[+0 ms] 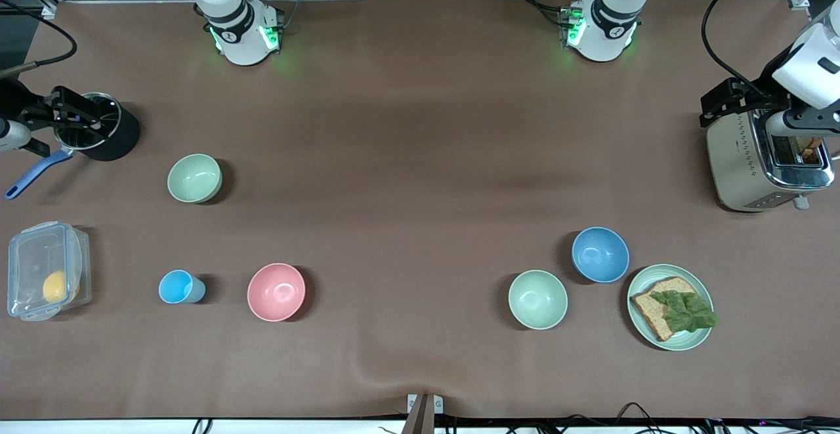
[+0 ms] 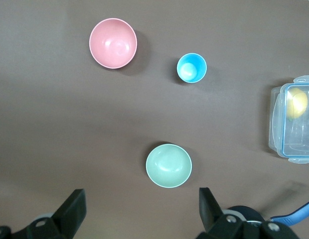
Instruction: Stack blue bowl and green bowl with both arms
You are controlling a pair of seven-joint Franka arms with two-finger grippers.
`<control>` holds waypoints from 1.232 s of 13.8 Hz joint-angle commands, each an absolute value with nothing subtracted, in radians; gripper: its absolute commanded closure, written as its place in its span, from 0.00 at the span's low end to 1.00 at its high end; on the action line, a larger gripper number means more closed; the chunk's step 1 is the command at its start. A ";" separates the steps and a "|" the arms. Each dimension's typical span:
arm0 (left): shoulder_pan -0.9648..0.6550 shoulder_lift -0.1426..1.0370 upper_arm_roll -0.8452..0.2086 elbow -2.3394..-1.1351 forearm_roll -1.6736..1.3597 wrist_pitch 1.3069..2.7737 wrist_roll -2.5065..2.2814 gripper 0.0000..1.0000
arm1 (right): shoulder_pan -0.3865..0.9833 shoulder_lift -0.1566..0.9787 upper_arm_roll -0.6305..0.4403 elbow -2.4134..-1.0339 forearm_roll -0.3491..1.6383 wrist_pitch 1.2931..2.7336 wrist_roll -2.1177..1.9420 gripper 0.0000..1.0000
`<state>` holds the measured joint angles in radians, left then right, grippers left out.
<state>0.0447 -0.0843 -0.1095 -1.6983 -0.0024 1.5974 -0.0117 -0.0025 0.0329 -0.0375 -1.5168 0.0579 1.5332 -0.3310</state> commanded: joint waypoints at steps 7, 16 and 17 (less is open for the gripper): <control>0.049 -0.054 -0.120 -1.692 -0.012 1.563 0.021 0.00 | -0.034 0.008 -0.026 -1.549 0.066 1.528 -0.334 0.00; 0.041 0.153 -0.121 -1.681 0.054 1.638 0.011 0.00 | -0.071 0.070 -0.025 -1.543 0.080 1.528 -0.345 0.00; 0.038 0.178 -0.120 -1.677 0.052 1.675 0.003 0.00 | -0.071 0.075 -0.026 -1.539 0.078 1.529 -0.347 0.00</control>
<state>0.0416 0.1343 -0.1182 -1.7042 0.0292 1.6389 -0.0020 -0.0470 0.0501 -0.0390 -1.5423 0.0601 1.5258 -0.3328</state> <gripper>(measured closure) 0.000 0.000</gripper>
